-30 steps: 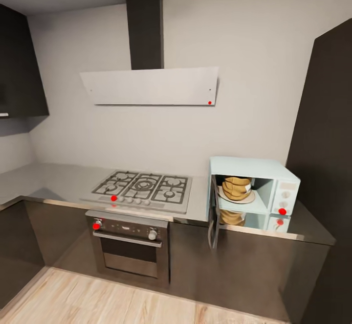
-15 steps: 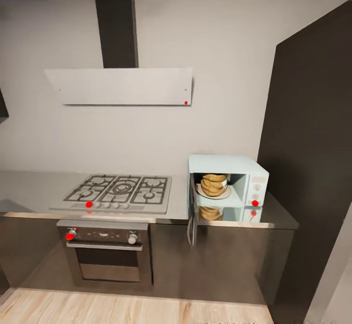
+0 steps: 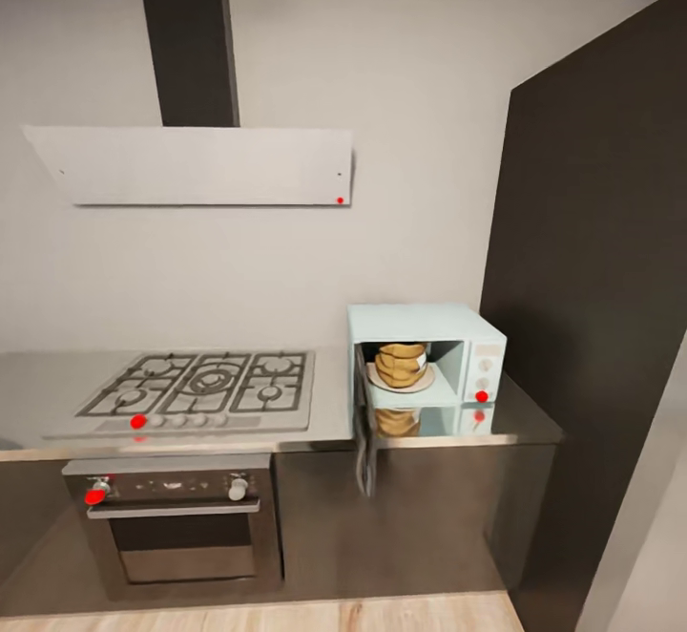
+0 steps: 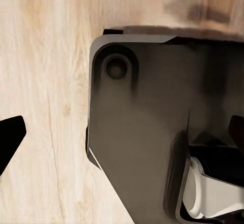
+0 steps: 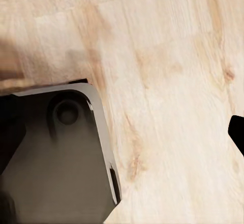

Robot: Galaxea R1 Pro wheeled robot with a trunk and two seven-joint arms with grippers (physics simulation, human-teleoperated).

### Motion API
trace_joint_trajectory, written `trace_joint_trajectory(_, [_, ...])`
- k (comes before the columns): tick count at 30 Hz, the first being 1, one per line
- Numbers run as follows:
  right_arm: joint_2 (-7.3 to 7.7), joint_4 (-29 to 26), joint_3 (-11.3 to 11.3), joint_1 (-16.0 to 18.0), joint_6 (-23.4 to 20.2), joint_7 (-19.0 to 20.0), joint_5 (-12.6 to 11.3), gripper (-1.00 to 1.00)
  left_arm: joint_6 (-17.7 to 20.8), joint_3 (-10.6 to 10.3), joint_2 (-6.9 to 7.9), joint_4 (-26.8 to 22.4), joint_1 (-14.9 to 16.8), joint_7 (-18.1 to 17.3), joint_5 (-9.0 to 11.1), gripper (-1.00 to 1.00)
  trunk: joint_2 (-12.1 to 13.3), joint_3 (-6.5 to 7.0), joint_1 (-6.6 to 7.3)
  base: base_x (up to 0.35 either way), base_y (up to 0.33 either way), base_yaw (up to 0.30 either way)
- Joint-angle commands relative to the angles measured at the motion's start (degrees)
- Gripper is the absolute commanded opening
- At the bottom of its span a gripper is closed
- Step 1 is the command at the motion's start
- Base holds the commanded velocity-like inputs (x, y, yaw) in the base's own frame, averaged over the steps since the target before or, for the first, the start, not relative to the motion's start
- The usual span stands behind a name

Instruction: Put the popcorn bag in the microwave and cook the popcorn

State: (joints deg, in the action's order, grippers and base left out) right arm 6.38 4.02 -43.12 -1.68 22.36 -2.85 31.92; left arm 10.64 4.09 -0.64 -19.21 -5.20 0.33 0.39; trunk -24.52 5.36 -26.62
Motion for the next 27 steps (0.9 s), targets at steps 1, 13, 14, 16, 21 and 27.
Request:
trace_joint_trajectory(1, [0.06,0.1,-0.3,0.0,0.3,-0.3,0.6,1.00,0.4,0.4,-0.06,-0.2,-0.1,0.0,0.0,1.00,0.0,0.02,-0.04,0.242,0.218,-0.001])
trace_joint_trajectory(13, [0.04,0.2,-0.3,0.0,0.3,-0.3,0.6,1.00,0.4,0.4,-0.06,-0.2,-0.1,0.0,0.0,1.00,0.0,0.02,-0.04,0.242,0.218,0.000])
trace_joint_trajectory(14, [0.04,0.2,-0.4,0.0,0.3,-0.3,0.6,1.00,0.4,0.3,-0.12,-0.2,-0.1,0.0,0.0,1.00,0.0,0.02,-0.04,0.221,0.161,-0.071])
trace_joint_trajectory(16, [0.05,0.2,-0.4,0.0,0.3,-0.3,0.6,1.00,0.4,0.3,-0.14,-0.3,-0.1,0.0,0.0,1.00,0.0,0.02,-0.04,0.123,0.078,-0.084])
trace_joint_trajectory(21, [0.04,0.2,-0.4,0.0,0.3,-0.3,0.6,1.00,0.9,0.3,0.13,-14.3,-0.1,-0.3,0.0,1.00,0.0,0.02,-0.04,0.007,0.004,-0.008])
trace_joint_trajectory(27, [0.04,0.2,-0.4,0.0,0.3,-0.3,0.6,1.00,1.7,0.1,-0.18,-38.9,-0.1,-0.6,-0.1,1.00,0.0,0.02,-0.04,0.000,0.000,0.000])
